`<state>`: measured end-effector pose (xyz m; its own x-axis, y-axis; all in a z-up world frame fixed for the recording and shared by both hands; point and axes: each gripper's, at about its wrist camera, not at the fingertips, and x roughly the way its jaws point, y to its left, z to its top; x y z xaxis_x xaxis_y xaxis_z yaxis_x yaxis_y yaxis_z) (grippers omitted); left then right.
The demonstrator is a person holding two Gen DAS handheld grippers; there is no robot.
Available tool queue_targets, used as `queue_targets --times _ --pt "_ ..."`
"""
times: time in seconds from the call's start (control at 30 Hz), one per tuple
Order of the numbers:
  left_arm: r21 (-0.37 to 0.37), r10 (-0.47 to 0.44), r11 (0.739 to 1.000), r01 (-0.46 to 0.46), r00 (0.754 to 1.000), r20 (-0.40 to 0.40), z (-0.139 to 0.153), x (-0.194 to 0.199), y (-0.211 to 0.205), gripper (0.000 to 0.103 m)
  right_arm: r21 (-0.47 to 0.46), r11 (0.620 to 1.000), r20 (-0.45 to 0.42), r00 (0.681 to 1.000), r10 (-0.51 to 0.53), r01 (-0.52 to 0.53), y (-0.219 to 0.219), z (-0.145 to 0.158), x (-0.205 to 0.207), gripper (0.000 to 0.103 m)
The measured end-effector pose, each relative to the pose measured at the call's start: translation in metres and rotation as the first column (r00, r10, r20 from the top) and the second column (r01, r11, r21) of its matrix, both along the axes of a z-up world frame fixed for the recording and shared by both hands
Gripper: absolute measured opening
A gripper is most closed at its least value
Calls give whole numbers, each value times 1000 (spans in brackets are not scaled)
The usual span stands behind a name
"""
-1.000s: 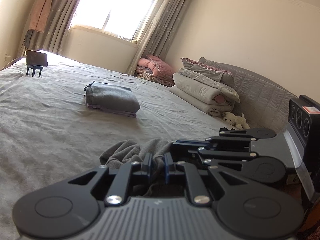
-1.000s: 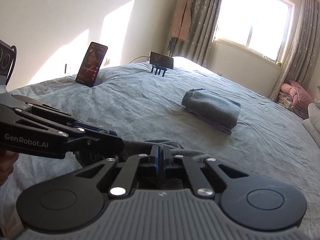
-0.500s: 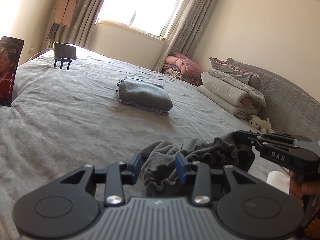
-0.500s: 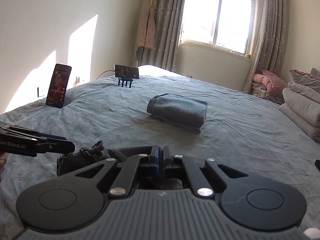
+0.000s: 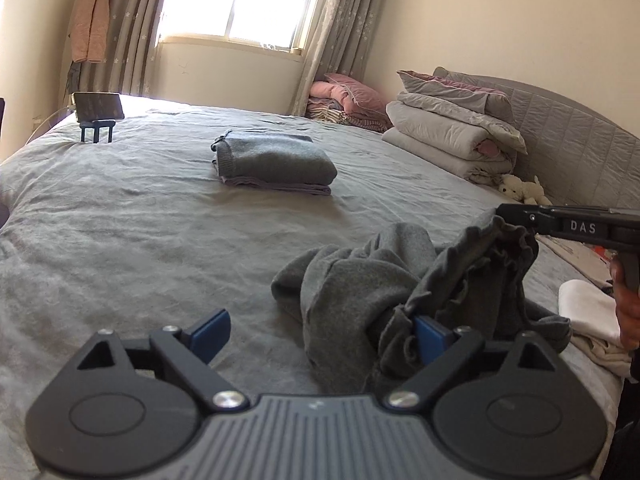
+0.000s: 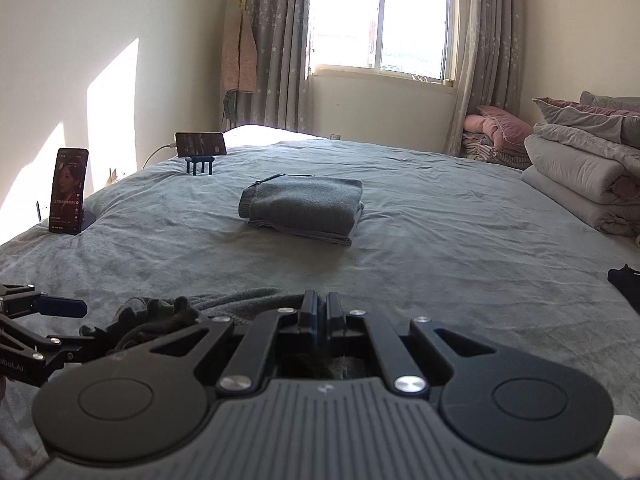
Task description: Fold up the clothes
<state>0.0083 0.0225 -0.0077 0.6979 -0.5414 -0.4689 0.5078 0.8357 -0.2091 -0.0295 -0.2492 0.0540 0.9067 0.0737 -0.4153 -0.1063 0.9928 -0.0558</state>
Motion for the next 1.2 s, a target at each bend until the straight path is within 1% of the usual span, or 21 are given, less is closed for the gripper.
queue_targets --times 0.17,0.2,0.23,0.27,0.3,0.33,0.37,0.43,0.47,0.5,0.53,0.6,0.63,0.7,0.73,0.77,0.83,0.9,1.07,1.2 --pt "102 -94 991 92 995 15 -4 3 -11 94 28 999 -7 999 -33 34 -11 -1 3 3" --pt "113 -107 988 105 994 17 -5 4 -12 94 26 999 -5 999 -44 44 -13 -1 4 3" --pt "130 -121 985 117 992 21 -5 3 -14 94 9 998 5 998 -65 65 -13 -1 4 0" --pt "146 -134 981 129 991 25 -5 3 -16 94 -15 996 19 996 -89 89 -14 -1 3 0" --pt "162 -147 977 141 989 29 -5 2 -18 91 -37 993 32 993 -110 112 -16 -1 4 0" --pt "172 -164 973 157 986 29 -6 2 -20 89 -36 993 33 993 -115 116 -19 -1 4 0" --pt "182 -181 968 173 983 30 -7 1 -22 87 -17 994 25 994 -105 106 -23 0 4 0" --pt "192 -200 963 191 979 26 -8 1 -25 86 13 998 0 998 -55 55 -27 0 3 0" --pt "188 -199 963 191 980 22 -9 2 -25 86 27 999 -13 1000 -25 25 -28 0 2 3" --pt "178 -198 965 192 980 16 -10 4 -23 86 30 1000 -21 1000 7 -6 -27 1 1 9" --pt "168 -195 967 190 981 11 -10 4 -21 85 19 999 -25 999 38 -38 -23 1 0 14" --pt "160 -185 970 181 983 8 -9 4 -17 84 -5 995 -32 995 97 -97 -14 2 -3 14" --pt "158 -179 972 175 984 10 -8 3 -15 83 -15 993 -38 992 119 -120 -11 2 -4 17" --pt "151 -176 974 171 984 23 -3 1 -7 83 -27 988 -39 988 152 -153 -6 2 -7 33" --pt "147 -174 975 168 984 29 -1 0 -4 83 -32 985 -37 985 168 -169 -4 2 -8 51" --pt "143 -167 977 161 985 32 1 1 0 83 -46 982 -31 983 179 -181 -2 3 -10 58" --pt "130 -154 980 148 987 36 4 1 7 83 -90 978 -19 982 189 -189 2 3 -13 58" --pt "115 -141 984 136 989 37 7 2 15 83 -111 977 -20 983 183 -184 3 2 -13 58" --pt "72 -100 993 97 994 42 13 4 34 83 -88 982 -40 986 163 -166 -6 -2 -8 58" --pt "30 -79 997 78 997 25 16 7 45 83 -81 982 -50 985 167 -171 -6 -3 -7 58"
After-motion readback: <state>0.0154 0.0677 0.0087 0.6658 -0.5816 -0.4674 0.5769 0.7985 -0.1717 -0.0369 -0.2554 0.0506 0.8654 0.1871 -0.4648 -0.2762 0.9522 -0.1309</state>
